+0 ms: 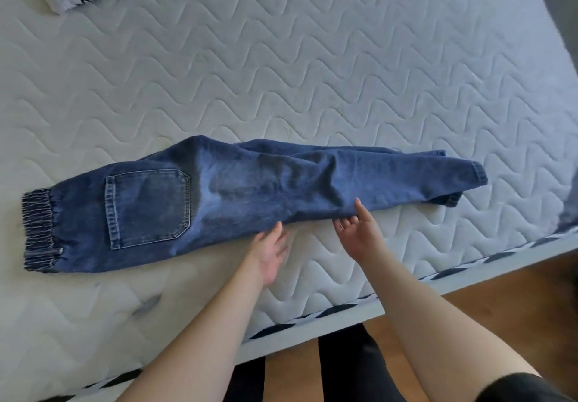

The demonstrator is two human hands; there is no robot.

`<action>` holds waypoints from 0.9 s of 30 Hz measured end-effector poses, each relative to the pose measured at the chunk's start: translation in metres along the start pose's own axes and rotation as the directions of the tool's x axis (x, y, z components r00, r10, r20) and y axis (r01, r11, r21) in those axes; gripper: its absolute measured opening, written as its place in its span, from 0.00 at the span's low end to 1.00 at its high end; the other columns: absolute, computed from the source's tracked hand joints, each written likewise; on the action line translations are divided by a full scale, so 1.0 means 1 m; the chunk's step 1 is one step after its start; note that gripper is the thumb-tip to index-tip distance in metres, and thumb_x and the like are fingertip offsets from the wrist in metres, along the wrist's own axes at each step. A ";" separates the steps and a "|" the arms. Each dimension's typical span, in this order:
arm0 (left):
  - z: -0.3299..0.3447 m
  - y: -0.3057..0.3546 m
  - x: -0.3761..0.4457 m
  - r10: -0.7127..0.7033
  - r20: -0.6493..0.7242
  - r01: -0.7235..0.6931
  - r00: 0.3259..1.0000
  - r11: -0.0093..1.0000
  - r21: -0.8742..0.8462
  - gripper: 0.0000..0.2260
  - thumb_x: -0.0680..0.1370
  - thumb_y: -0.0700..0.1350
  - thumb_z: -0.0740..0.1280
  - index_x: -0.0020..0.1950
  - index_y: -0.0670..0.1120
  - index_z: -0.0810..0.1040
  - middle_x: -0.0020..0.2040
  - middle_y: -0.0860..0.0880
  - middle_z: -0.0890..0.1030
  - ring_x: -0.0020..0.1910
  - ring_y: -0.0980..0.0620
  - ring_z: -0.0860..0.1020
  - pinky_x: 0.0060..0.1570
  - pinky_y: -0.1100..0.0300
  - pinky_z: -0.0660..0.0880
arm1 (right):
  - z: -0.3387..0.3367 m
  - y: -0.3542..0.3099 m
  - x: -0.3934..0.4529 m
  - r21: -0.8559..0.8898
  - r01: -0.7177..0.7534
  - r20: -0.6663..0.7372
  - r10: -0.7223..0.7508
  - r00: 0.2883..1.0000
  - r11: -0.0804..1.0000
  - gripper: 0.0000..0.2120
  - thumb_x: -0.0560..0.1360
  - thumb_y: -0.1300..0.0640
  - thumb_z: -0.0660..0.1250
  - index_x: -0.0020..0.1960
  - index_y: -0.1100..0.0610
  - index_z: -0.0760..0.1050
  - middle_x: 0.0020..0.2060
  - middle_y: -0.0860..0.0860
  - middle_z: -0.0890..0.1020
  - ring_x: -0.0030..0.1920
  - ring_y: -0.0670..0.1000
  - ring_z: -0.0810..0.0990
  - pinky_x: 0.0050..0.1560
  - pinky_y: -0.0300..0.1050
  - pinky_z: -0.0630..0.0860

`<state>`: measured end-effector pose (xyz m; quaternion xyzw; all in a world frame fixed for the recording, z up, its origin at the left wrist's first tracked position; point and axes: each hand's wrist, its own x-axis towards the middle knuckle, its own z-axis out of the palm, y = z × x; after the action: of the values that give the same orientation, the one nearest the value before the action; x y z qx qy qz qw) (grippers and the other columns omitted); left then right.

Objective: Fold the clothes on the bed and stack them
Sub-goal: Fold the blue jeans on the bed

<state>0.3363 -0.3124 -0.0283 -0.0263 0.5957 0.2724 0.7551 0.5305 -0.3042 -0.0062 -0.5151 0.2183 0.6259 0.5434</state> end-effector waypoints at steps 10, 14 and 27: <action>0.117 -0.035 0.042 0.018 0.012 -0.016 1.000 0.988 -0.152 0.02 0.79 0.44 0.66 0.51 0.49 0.76 0.49 0.50 0.79 0.47 0.53 0.77 0.51 0.57 0.73 | -0.053 -0.154 0.045 0.154 0.102 -0.080 -0.091 0.993 0.983 0.22 0.78 0.52 0.67 0.70 0.58 0.71 0.63 0.55 0.79 0.65 0.55 0.77 0.69 0.51 0.70; 0.161 -0.043 0.047 0.061 0.007 -0.058 0.998 0.979 -0.197 0.10 0.80 0.43 0.66 0.60 0.49 0.76 0.57 0.48 0.81 0.55 0.49 0.79 0.56 0.53 0.74 | -0.072 -0.209 0.058 0.104 0.115 -0.074 -0.108 0.991 0.988 0.18 0.80 0.57 0.63 0.70 0.58 0.70 0.65 0.56 0.78 0.65 0.55 0.76 0.69 0.51 0.70; 0.129 -0.084 0.019 -0.181 -0.303 0.331 0.936 0.748 0.575 0.14 0.81 0.54 0.62 0.53 0.43 0.77 0.45 0.44 0.85 0.41 0.47 0.84 0.29 0.59 0.77 | -0.165 -0.171 0.020 -0.549 -0.320 -0.412 0.083 0.907 0.772 0.09 0.78 0.57 0.61 0.55 0.59 0.76 0.49 0.57 0.82 0.46 0.54 0.80 0.45 0.46 0.76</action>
<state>0.4902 -0.3293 -0.0326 0.1093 0.7248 -0.0493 0.6784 0.7548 -0.3790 -0.0366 -0.7411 0.1585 0.6113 0.2279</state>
